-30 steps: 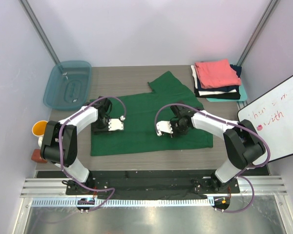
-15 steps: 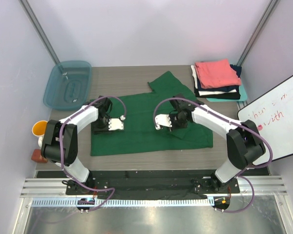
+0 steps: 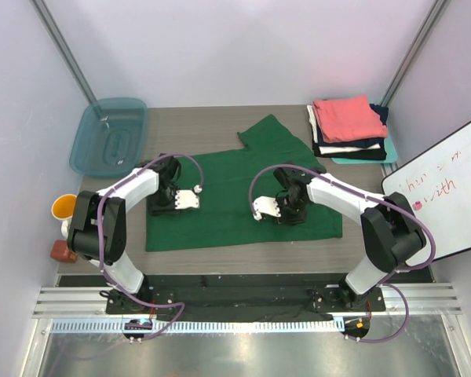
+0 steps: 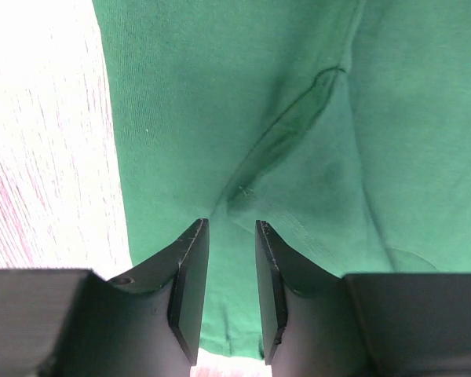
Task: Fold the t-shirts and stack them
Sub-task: Fold the flattened tshirt in 1/3 of the way
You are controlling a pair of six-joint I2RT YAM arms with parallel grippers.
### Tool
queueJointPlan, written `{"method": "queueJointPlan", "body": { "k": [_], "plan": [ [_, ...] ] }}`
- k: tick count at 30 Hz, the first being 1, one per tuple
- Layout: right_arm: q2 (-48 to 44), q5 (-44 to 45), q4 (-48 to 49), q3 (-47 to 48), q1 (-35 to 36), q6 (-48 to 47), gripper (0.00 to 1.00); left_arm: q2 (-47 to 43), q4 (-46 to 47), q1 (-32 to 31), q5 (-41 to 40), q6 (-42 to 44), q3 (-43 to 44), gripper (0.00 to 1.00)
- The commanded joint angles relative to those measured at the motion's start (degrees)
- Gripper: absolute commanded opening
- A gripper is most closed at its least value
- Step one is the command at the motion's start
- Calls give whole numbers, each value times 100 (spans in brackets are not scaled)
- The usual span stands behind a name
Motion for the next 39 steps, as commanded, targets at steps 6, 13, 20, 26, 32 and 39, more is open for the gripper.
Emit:
{"method": "queueJointPlan", "body": {
  "k": [6, 13, 20, 26, 32, 39],
  "plan": [
    [168, -38, 460, -273, 35, 362, 37, 93, -189, 14, 101, -2, 309, 42],
    [256, 85, 742, -291, 27, 459, 35, 111, -172, 14, 110, 16, 318, 42],
    [160, 94, 567, 70, 36, 494, 35, 128, -180, 14, 136, 16, 318, 42],
    [177, 85, 461, 149, 36, 424, 36, 146, -154, 13, 154, -11, 327, 42],
    [318, 68, 505, 70, 27, 398, 36, 137, -171, 14, 154, -46, 309, 42],
    [371, 59, 548, -35, 27, 398, 33, 172, -163, 14, 154, -37, 362, 42]
  ]
}}
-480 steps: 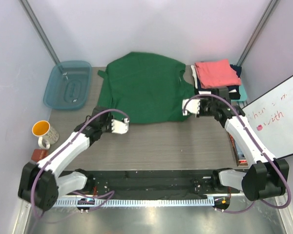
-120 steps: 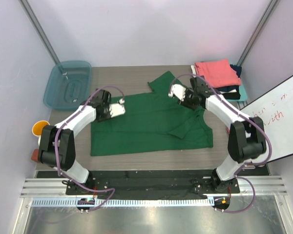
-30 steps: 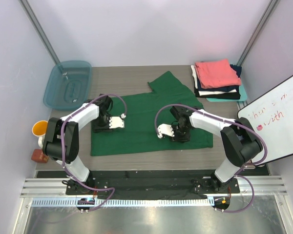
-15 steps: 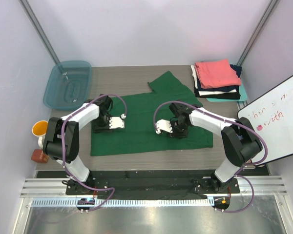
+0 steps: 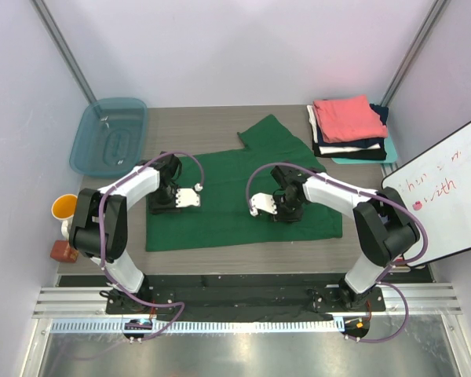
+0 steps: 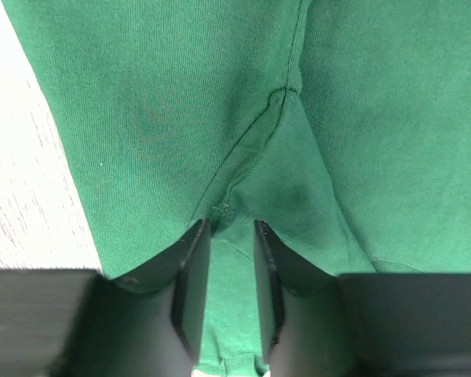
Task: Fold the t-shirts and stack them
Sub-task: Fold the flattened tshirt in 1/3 of the way
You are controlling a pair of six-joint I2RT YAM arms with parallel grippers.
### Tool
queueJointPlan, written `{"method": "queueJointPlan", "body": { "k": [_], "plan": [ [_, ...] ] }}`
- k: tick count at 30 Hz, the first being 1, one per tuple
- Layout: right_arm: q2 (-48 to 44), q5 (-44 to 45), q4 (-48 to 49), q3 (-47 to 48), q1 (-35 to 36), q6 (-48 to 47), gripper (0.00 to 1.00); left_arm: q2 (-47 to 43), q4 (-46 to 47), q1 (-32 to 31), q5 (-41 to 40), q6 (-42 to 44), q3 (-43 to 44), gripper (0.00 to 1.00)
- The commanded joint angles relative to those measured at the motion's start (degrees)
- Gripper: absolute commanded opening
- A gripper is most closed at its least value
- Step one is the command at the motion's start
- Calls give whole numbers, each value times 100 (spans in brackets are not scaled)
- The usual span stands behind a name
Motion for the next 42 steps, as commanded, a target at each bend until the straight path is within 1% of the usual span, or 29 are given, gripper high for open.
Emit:
{"method": "queueJointPlan", "body": {
  "k": [1, 3, 4, 5, 6, 12, 18, 27, 31, 36, 40, 41, 42],
  "plan": [
    [41, 2, 53, -79, 27, -18, 29, 61, -102, 14, 108, -22, 218, 42],
    [23, 11, 96, -115, 35, 0, 24, 87, -119, 5, 108, -22, 244, 42],
    [23, 28, 106, -141, 27, 17, 16, 96, -119, 13, 108, -22, 262, 42],
    [14, 37, 132, -141, 35, 26, 10, 105, -119, 14, 108, -22, 271, 42],
    [6, 64, 158, -158, 36, 44, 1, 105, -136, 14, 108, -13, 279, 42],
    [-3, 310, 202, 96, 35, 0, 1, 175, -145, 5, 125, -13, 367, 42],
    [93, 503, 193, 640, 27, -210, 1, 254, -145, 5, 152, -21, 438, 42],
    [576, 705, 334, 1317, 27, -483, 1, 307, -84, 5, 213, -101, 429, 42],
    [796, 802, 535, 1537, 27, -501, 1, 360, -75, -4, 231, -145, 438, 42],
    [832, 881, 870, 1634, 35, -527, 1, 447, -40, -13, 240, -171, 473, 42],
    [753, 951, 1439, 1608, 62, -483, 1, 562, -40, -30, 240, -189, 543, 43],
    [726, 951, 1529, 1591, 71, -457, 5, 597, -49, -57, 240, -197, 578, 43],
    [674, 943, 1608, 1538, 97, -457, 12, 615, -40, -57, 240, -189, 596, 43]
  ]
}}
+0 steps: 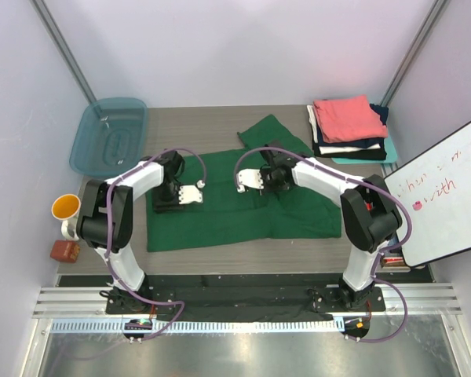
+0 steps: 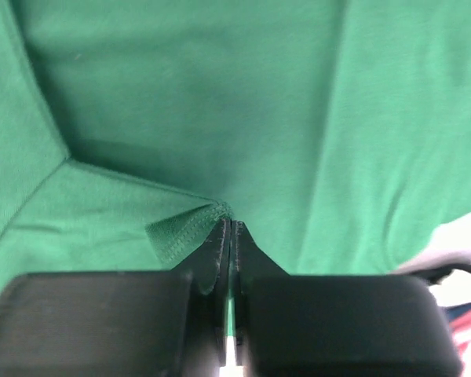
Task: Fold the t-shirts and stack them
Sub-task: Fold the flattened tshirt in 1/3 of the way
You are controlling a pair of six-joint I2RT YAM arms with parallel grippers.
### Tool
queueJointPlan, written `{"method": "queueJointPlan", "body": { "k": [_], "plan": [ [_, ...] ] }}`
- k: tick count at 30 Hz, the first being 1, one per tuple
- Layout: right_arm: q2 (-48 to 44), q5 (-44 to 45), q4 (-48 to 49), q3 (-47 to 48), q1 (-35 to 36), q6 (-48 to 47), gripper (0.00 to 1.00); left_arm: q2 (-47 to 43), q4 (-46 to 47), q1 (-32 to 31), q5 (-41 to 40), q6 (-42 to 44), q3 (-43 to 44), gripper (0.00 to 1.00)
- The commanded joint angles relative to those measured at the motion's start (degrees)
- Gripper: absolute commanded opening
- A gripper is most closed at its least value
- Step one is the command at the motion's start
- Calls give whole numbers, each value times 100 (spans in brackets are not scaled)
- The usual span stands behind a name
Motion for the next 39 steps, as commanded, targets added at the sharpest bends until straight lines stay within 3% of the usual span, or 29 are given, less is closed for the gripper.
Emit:
{"method": "queueJointPlan", "body": {
  "k": [1, 3, 4, 5, 9, 12, 15, 16, 18, 19, 22, 39],
  "plan": [
    [-225, 80, 802, 113, 93, -9, 29, 138, -42, -61, 109, -44, 266, 43],
    [-391, -17, 899, -63, 102, -61, 49, 174, -42, -79, 109, -44, 336, 43],
    [-453, -35, 1030, -159, 119, -96, 68, 226, -42, -79, 100, -36, 354, 43],
    [-515, -61, 1101, -351, 119, -184, 74, 235, -60, -79, 100, -27, 415, 43],
    [-603, 184, 1513, -582, 119, -45, 75, 323, -130, -88, 82, 0, 547, 43],
    [-551, 789, 1681, -573, 23, 306, 70, 314, -165, -88, 73, 35, 600, 43],
    [-480, 1150, 1664, -652, -205, 483, 56, 200, -244, -88, 82, 105, 556, 43],
    [-454, 1195, 1655, -678, -310, 536, 42, 183, -279, -96, 74, 131, 521, 43],
    [-357, 1300, 1550, -731, -574, 615, 29, 104, -324, -88, -5, 254, 372, 43],
    [-331, 1292, 1497, -757, -671, 667, 17, 86, -306, -88, -40, 307, 310, 43],
    [-208, 1292, 1444, -819, -988, 703, 6, 16, -323, -79, -59, 448, 126, 43],
    [390, 1292, 1391, -854, -1234, 800, 5, 156, -1254, 141, 284, 404, 1048, 45]
  ]
}}
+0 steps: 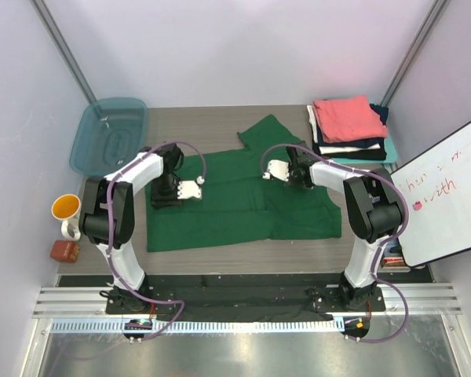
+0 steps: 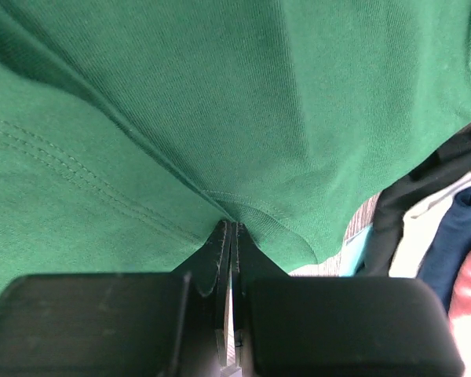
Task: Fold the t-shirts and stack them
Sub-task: Fold the flattened tshirt in 1/3 of the way
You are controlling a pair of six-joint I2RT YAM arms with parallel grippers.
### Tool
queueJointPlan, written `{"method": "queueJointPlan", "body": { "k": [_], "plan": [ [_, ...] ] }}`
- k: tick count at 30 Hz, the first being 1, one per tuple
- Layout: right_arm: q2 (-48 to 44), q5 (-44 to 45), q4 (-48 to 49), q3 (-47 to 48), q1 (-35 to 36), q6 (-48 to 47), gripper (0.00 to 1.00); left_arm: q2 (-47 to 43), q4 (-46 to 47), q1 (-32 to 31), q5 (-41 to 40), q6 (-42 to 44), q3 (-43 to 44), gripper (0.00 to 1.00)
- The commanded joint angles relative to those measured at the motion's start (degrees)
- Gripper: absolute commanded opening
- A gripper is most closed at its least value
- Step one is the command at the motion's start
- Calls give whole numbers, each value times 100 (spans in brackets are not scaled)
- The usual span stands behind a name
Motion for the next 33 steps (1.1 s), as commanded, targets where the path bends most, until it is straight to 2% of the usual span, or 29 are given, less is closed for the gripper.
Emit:
{"method": "queueJointPlan", "body": {
  "k": [1, 10, 27, 33],
  "plan": [
    [121, 27, 10, -13, 25, 179, 5, -97, -586, 113, 260, 69, 530, 45],
    [192, 62, 54, 5, 25, 241, 4, 166, -1316, 113, 542, 175, 557, 45],
    [139, -17, 63, 93, 33, 223, 4, 597, -1132, 113, 472, 8, 460, 45],
    [86, -53, 54, 84, 33, 241, 4, 746, -1035, 113, 436, -45, 434, 36]
  ]
}}
